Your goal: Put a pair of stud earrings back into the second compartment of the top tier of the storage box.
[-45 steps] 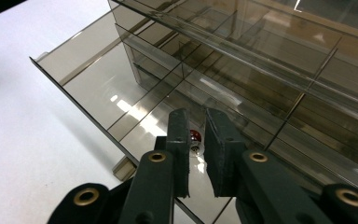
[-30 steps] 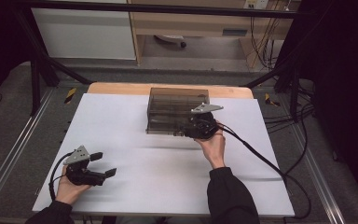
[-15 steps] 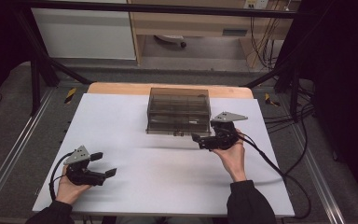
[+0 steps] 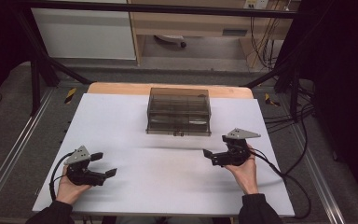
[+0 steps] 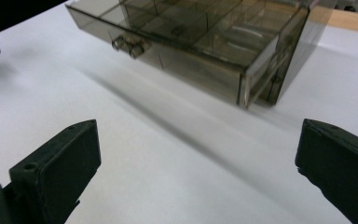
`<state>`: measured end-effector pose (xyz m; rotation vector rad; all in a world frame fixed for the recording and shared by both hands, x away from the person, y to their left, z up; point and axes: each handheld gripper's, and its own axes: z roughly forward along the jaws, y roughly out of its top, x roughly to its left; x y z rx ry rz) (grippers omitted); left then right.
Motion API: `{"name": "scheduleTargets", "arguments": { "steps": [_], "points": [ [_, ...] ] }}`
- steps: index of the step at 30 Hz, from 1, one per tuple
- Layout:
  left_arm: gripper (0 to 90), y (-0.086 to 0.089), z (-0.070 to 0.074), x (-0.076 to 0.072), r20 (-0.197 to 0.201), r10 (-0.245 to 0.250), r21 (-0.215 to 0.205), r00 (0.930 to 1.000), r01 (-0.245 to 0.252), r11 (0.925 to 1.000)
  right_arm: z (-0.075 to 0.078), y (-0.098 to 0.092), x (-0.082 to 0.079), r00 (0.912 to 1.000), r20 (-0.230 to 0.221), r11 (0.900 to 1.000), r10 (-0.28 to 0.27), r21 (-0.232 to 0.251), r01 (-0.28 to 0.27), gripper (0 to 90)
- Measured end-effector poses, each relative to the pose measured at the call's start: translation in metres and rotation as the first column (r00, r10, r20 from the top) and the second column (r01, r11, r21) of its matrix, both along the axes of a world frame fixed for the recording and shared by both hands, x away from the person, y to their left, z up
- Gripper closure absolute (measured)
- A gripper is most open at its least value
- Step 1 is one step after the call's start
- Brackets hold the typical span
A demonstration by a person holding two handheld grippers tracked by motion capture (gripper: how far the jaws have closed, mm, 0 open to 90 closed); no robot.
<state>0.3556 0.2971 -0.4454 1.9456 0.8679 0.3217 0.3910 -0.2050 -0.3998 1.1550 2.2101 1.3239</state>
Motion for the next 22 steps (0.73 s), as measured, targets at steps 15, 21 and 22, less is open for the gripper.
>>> {"name": "scheduleTargets", "arguments": {
  "steps": [15,21,22],
  "points": [
    [6.1,-0.001,0.000,-0.001,0.000,-0.002,0.002,1.0000,0.002,1.0000,-0.036,-0.042,-0.021,0.9996,-0.022,0.999,0.017,0.036,-0.016,0.6],
    [6.1,-0.002,0.000,-0.001,0.000,-0.008,0.007,1.0000,0.008,0.9999,-0.039,-0.048,-0.024,0.9994,-0.028,0.999,0.020,0.048,-0.018,0.6],
    [6.1,-0.002,0.000,-0.001,0.000,-0.008,0.007,1.0000,0.008,0.9999,-0.039,-0.048,-0.024,0.9994,-0.028,0.999,0.020,0.048,-0.018,0.6]
  ]
}}
